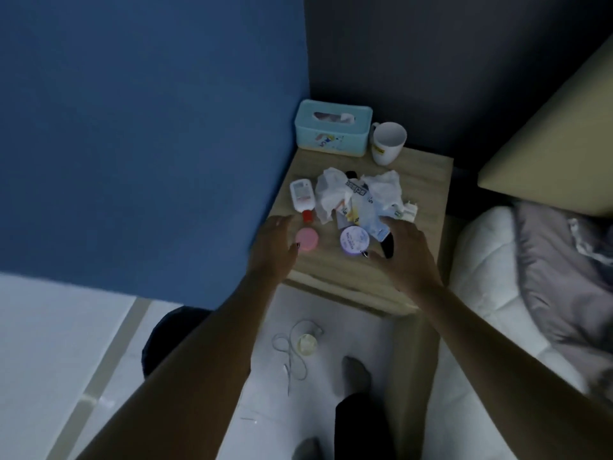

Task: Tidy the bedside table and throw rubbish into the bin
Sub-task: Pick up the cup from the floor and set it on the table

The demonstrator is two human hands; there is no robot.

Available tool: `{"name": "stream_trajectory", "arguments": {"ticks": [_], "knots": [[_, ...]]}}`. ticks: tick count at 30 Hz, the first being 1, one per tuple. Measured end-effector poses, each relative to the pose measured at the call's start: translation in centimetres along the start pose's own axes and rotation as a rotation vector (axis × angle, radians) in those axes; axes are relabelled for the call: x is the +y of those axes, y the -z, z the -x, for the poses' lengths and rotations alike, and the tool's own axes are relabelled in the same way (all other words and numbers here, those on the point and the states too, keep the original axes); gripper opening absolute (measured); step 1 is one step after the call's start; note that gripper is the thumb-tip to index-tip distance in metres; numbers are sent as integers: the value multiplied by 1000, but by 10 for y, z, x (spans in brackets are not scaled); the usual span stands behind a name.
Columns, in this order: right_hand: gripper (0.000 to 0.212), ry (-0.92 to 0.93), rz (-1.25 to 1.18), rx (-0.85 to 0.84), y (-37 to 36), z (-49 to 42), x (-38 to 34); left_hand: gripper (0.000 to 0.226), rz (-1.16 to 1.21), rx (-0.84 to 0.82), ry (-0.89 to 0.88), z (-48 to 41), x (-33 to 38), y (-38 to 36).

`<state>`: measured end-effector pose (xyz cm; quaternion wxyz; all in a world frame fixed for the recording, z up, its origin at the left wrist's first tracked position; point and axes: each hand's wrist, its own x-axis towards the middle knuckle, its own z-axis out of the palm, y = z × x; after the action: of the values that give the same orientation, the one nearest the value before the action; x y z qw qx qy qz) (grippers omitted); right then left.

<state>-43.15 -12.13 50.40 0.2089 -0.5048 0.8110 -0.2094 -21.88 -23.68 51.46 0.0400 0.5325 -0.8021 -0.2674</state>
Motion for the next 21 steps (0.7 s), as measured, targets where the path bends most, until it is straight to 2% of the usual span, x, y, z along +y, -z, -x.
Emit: {"name": "stream_trajectory", "arguments": {"ticks": [3, 10, 15, 21], "knots": [[63, 41, -13, 8, -22, 43, -17, 51, 33, -9, -13, 53, -25, -1], [67, 17, -8, -149, -121, 122, -19, 36, 47, -76, 87, 151, -97, -61], [81, 55, 59, -294, -228, 136, 26, 43, 101, -142, 250, 169, -160, -174], [91, 135, 179, -390, -393, 123, 116, 57, 160, -196, 474, 147, -247, -351]]}}
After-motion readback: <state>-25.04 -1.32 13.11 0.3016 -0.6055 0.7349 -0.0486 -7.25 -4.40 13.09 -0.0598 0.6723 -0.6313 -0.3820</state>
